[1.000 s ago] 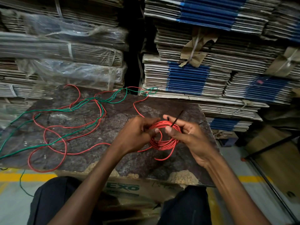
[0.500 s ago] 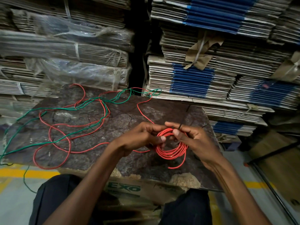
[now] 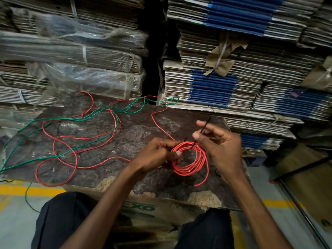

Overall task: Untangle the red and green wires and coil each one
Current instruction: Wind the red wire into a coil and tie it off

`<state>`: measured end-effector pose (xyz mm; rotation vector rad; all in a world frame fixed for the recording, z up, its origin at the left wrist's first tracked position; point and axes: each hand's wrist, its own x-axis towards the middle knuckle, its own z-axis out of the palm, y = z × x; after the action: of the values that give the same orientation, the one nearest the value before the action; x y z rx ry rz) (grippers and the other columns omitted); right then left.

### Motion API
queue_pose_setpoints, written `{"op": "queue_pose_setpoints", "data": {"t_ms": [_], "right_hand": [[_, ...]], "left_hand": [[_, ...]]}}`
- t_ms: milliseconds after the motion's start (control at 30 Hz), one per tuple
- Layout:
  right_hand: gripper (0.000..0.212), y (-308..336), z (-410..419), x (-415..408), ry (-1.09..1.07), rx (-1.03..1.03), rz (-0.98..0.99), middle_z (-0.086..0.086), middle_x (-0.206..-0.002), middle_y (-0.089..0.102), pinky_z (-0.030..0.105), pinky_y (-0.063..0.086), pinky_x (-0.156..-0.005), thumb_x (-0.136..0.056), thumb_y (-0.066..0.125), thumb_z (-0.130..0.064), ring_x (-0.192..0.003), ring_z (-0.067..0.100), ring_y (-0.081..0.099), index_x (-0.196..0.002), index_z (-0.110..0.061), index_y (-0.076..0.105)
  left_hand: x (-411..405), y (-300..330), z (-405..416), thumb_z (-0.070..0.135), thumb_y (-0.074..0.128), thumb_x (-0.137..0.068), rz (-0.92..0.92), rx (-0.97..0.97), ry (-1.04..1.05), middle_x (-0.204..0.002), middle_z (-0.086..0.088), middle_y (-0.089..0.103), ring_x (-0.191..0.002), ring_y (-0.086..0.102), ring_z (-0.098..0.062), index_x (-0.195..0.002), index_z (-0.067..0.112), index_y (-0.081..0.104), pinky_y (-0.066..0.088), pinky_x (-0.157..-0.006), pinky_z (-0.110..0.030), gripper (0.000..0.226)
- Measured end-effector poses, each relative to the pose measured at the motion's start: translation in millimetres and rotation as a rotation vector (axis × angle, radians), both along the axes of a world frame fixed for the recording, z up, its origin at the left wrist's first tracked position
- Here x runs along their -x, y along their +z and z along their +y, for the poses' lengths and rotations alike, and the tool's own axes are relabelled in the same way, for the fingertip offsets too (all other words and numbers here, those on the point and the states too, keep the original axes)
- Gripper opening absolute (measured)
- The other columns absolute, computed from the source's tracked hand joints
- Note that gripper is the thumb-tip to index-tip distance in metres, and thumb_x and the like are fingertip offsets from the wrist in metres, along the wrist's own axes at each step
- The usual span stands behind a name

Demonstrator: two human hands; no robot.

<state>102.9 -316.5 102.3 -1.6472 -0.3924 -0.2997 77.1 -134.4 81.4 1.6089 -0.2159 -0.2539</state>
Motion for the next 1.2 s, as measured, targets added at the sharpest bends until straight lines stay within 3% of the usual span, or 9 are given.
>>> {"op": "queue_pose_setpoints", "data": {"t_ms": [100,200,300,433,567,700,800,1000,1200], "right_hand": [[0.033,2.6,4.5,2.3,-0.047,-0.016,-0.04,-0.011,-0.077,0.072,0.014,0.05,-0.071,-0.084,0.07,-0.003,-0.072,-0.001,0.065,-0.116,-0.011,0.069],[0.031,3.7,6.1,6.2,-0.005,0.0,-0.054,-0.008,-0.084,0.075,0.019,0.051,-0.08,-0.089,0.066,-0.008,-0.08,0.001,0.067,-0.107,-0.032,0.071],[0.036,2.7,3.1,5.9,0.01,-0.017,0.013,0.004,-0.071,0.073,0.019,0.052,-0.08,-0.085,0.07,-0.01,-0.07,0.005,0.065,-0.121,-0.016,0.065],[0.024,3.2,-0.3,4.8,0.031,-0.026,0.073,0.005,-0.075,0.075,0.02,0.054,-0.069,-0.078,0.075,-0.005,-0.066,0.009,0.068,-0.102,-0.008,0.072],[0.017,2.8,-4.0,2.7,0.024,0.203,0.01,-0.007,-0.087,0.076,0.014,0.049,-0.069,-0.08,0.076,-0.004,-0.077,0.0,0.069,-0.095,-0.012,0.077],[0.013,1.8,-8.6,3.1,0.001,0.405,-0.049,-0.006,-0.078,0.073,0.028,0.051,-0.061,-0.081,0.076,-0.01,-0.071,0.009,0.068,-0.091,-0.018,0.079],[0.012,2.7,-8.7,4.0,0.016,0.486,-0.081,-0.006,-0.074,0.071,0.032,0.05,-0.06,-0.08,0.077,-0.013,-0.068,0.009,0.067,-0.091,-0.019,0.079],[0.011,4.4,-10.0,1.0,0.026,0.578,-0.112,-0.008,-0.069,0.068,0.017,0.042,-0.055,-0.08,0.078,-0.017,-0.063,0.002,0.062,-0.09,-0.019,0.08],[0.011,6.2,-10.3,1.0,0.032,0.565,-0.091,-0.007,-0.068,0.068,0.03,0.046,-0.056,-0.08,0.078,-0.016,-0.062,0.006,0.062,-0.09,-0.021,0.08]], "left_hand": [[0.8,-1.5,-1.9,-0.002,0.055,-0.093,0.007,-0.021,0.056,-0.069,-0.005,0.057,-0.059,0.046,-0.012,-0.109,0.01,0.072,0.035,-0.051,-0.019,0.027],[0.5,-2.2,-1.9,-0.003,0.053,-0.093,0.008,0.0,0.099,-0.07,-0.009,0.055,-0.063,0.042,-0.02,-0.112,0.003,0.07,0.03,-0.052,-0.023,0.026],[1.0,-0.7,-2.6,-0.003,0.052,-0.093,0.025,0.03,0.118,-0.063,-0.004,0.055,-0.06,0.039,-0.02,-0.112,0.003,0.07,0.028,-0.05,-0.022,0.027],[1.1,-2.3,-1.9,-0.002,0.053,-0.093,0.007,-0.018,0.133,-0.065,-0.008,0.052,-0.056,0.039,-0.018,-0.11,0.003,0.071,0.029,-0.048,-0.021,0.025],[0.9,-2.7,-2.4,-0.003,0.054,-0.093,0.006,-0.04,0.142,-0.064,-0.008,0.052,-0.052,0.041,-0.014,-0.105,0.0,0.071,0.031,-0.048,-0.021,0.022],[0.7,-3.0,-1.8,-0.003,0.053,-0.093,-0.004,-0.074,0.135,-0.06,-0.004,0.051,-0.051,0.042,-0.012,-0.103,-0.005,0.07,0.033,-0.048,-0.021,0.019],[1.1,-2.7,-1.8,-0.004,0.053,-0.092,-0.015,-0.098,0.139,-0.057,-0.001,0.049,-0.047,0.041,-0.008,-0.103,-0.003,0.071,0.033,-0.045,-0.018,0.021],[1.2,-3.1,-0.8,-0.002,0.054,-0.092,-0.057,-0.143,0.127,-0.056,0.003,0.052,-0.049,0.042,-0.008,-0.099,0.006,0.074,0.034,-0.046,-0.02,0.023],[0.6,-3.4,-0.8,0.019,0.057,-0.08,-0.113,-0.166,0.109,-0.055,0.005,0.052,-0.05,0.043,-0.011,-0.099,0.017,0.076,0.035,-0.05,-0.024,0.027]]}}
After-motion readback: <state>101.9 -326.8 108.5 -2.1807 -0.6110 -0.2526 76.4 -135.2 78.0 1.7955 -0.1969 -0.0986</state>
